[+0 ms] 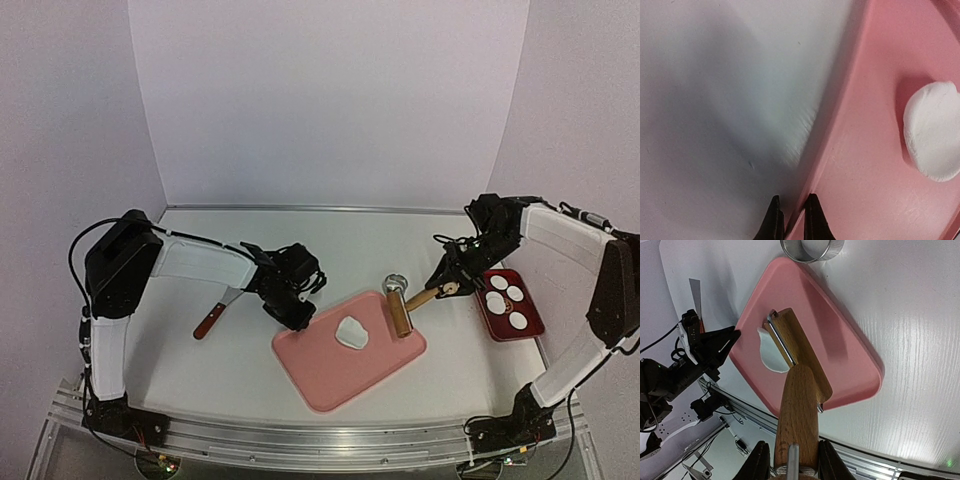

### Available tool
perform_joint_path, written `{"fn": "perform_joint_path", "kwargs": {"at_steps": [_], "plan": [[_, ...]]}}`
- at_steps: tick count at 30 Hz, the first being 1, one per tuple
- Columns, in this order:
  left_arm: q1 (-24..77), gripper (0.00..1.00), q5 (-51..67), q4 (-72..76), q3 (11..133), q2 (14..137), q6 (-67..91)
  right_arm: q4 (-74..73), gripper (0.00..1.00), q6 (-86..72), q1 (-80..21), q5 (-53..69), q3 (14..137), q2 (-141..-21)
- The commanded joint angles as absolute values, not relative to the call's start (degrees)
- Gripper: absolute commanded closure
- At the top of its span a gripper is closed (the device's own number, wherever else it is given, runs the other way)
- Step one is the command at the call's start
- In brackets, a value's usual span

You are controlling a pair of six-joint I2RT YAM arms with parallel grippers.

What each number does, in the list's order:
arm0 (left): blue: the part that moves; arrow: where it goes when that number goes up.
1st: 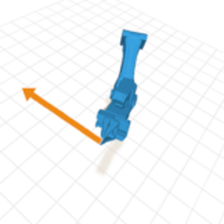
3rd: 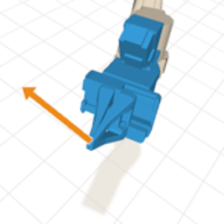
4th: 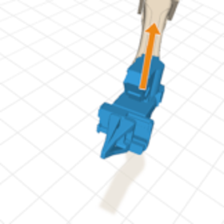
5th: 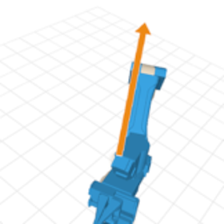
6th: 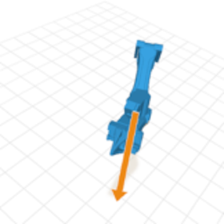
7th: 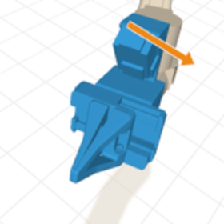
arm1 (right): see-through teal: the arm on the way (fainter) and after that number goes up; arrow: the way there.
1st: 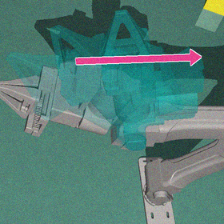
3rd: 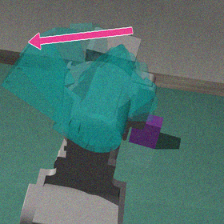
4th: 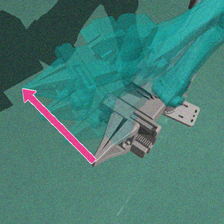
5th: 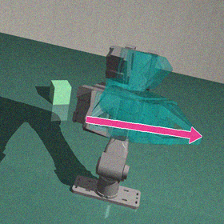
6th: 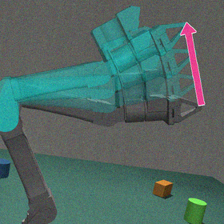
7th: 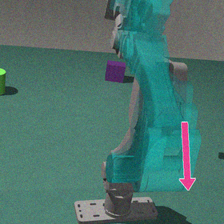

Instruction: Roll out the dumpling wrappers from the dough

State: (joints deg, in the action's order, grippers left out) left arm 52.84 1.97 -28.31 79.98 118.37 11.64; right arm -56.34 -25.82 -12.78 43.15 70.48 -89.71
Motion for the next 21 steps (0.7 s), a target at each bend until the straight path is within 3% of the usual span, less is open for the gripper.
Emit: {"fn": "perform_joint_path", "kwargs": {"at_steps": [1,6,9,15,21], "plan": [[56.29,0.97,-1.33,-32.44,74.59,116.06,20.69,-54.58,1.0,-25.95,-14.96,48.99,73.15,-90.66],[57.66,0.99,-0.32,-32.88,72.07,114.75,30.17,-54.24,1.0,-25.61,-19.01,53.58,74.59,-94.11],[57.66,0.87,2.1,-31.13,71.63,113.66,33.02,-54.23,1.0,-25.93,-20.82,53.78,75.36,-95.78],[57.57,0.76,1.66,-31.93,76.3,115.4,32.06,-54.24,1.0,-27.87,-21.34,54.14,76.23,-99.13],[57.12,0.78,1.03,-32.43,78.56,117.64,29.92,-54.22,1.0,-28.34,-21.74,52.93,77.53,-101.26]]}}
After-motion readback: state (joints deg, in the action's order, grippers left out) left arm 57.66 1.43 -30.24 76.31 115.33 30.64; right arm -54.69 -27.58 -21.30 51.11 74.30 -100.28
